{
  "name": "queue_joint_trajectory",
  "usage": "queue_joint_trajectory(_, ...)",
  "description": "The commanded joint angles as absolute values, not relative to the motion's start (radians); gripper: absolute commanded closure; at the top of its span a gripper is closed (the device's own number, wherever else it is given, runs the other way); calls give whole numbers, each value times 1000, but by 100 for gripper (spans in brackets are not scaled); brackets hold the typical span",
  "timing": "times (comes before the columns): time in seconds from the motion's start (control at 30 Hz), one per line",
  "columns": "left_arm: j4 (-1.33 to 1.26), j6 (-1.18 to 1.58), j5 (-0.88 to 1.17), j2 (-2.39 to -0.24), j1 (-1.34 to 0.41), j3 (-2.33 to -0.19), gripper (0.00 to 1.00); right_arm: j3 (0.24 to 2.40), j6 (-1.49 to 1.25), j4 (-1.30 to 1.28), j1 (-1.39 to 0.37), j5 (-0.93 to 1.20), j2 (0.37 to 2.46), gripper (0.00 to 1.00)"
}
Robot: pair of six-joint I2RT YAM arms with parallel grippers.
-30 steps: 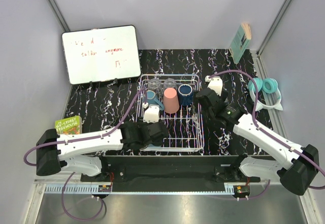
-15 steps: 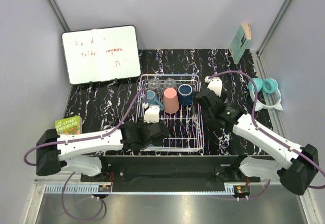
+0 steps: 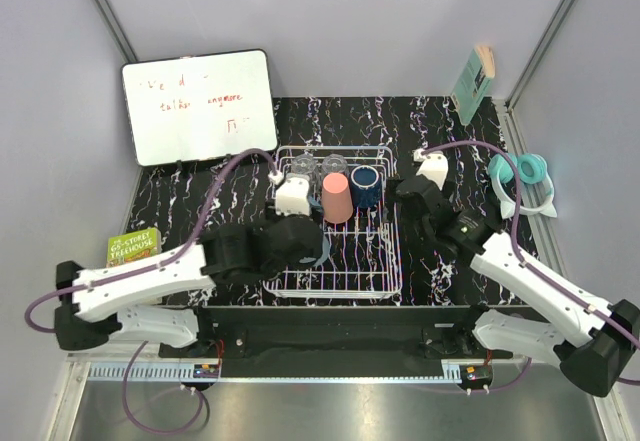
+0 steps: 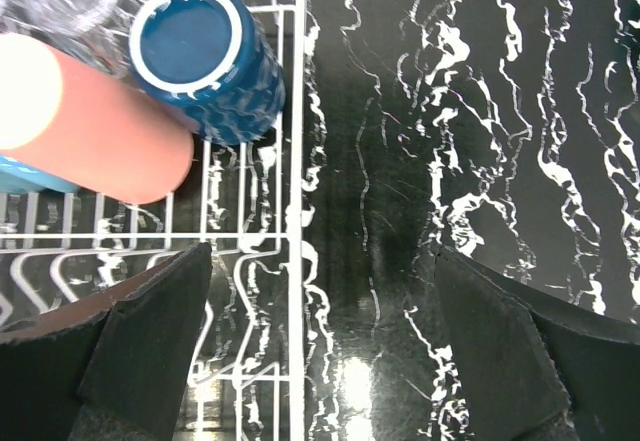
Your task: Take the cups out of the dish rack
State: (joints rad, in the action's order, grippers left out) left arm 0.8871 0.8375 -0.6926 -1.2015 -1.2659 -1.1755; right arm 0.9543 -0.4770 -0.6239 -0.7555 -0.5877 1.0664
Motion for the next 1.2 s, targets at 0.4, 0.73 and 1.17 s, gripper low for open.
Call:
queue_joint_trajectory(0.4,149,629,-430,-838,-1017,-959,100,798,-600,-324,-758,-214,740,3)
queue_joint_trajectory(0.73,-187,722,-81,-884,-899,-831,100,692,-749,43,-759,86,630,8)
queue_joint_trajectory(1.17,-270,770,-40,-908,-876,-799,100,667,-808,176,-756,158,692,14)
